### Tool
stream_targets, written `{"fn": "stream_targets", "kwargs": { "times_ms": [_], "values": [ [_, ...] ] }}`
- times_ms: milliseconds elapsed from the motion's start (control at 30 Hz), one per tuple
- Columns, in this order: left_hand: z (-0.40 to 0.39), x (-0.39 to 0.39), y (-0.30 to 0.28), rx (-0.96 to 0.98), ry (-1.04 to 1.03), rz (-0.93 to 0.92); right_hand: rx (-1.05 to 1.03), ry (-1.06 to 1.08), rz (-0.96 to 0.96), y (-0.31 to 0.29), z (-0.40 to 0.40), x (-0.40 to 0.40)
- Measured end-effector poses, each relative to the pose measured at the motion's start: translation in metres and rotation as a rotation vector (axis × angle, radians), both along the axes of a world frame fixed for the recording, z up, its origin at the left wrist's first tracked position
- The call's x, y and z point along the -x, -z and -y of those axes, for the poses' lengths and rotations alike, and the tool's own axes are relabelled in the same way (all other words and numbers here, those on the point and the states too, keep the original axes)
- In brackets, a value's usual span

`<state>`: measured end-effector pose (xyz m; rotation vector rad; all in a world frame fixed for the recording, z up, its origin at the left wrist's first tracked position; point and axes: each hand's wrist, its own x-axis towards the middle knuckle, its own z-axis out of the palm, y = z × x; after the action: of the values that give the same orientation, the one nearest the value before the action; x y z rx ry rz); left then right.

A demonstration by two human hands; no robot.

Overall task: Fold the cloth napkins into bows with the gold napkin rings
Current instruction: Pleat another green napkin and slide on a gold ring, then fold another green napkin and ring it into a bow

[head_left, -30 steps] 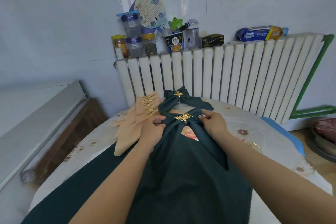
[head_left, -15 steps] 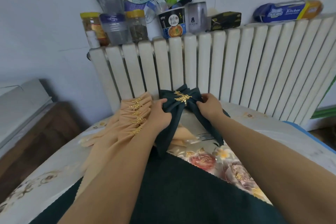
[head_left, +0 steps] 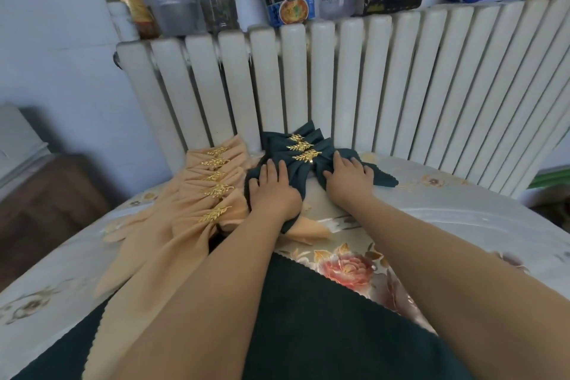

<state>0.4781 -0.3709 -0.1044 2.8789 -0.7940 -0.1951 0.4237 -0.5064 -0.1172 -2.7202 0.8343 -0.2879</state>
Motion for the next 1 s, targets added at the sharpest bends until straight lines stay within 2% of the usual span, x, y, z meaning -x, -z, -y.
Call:
{"fn": "stream_targets", "kwargs": {
  "times_ms": [100, 200, 500, 734, 900, 1000],
  "values": [
    [-0.006, 0.003, -0.008, 0.146, 0.001, -0.050, 0.068, 0.005, -0.029, -0.004, -0.003, 0.009],
    [-0.019, 0.022, -0.023, 0.269, -0.013, 0.015, 0.169, -0.046, -0.043, -0.017, -0.013, 0.030],
    [-0.074, 0.113, -0.066, 0.290, 0.076, 0.133, 0.276, -0.222, -0.034, -0.056, -0.074, 0.122],
    [-0.166, 0.242, -0.076, 0.291, 0.088, -0.053, 0.195, -0.373, 0.049, -0.086, -0.156, 0.249],
    [-0.232, 0.318, -0.059, 0.279, -0.008, -0.216, 0.077, -0.440, 0.050, -0.070, -0.197, 0.330],
    [-0.275, 0.369, -0.045, 0.223, -0.044, -0.282, 0.013, -0.531, -0.030, -0.056, -0.219, 0.379]
  ]
}}
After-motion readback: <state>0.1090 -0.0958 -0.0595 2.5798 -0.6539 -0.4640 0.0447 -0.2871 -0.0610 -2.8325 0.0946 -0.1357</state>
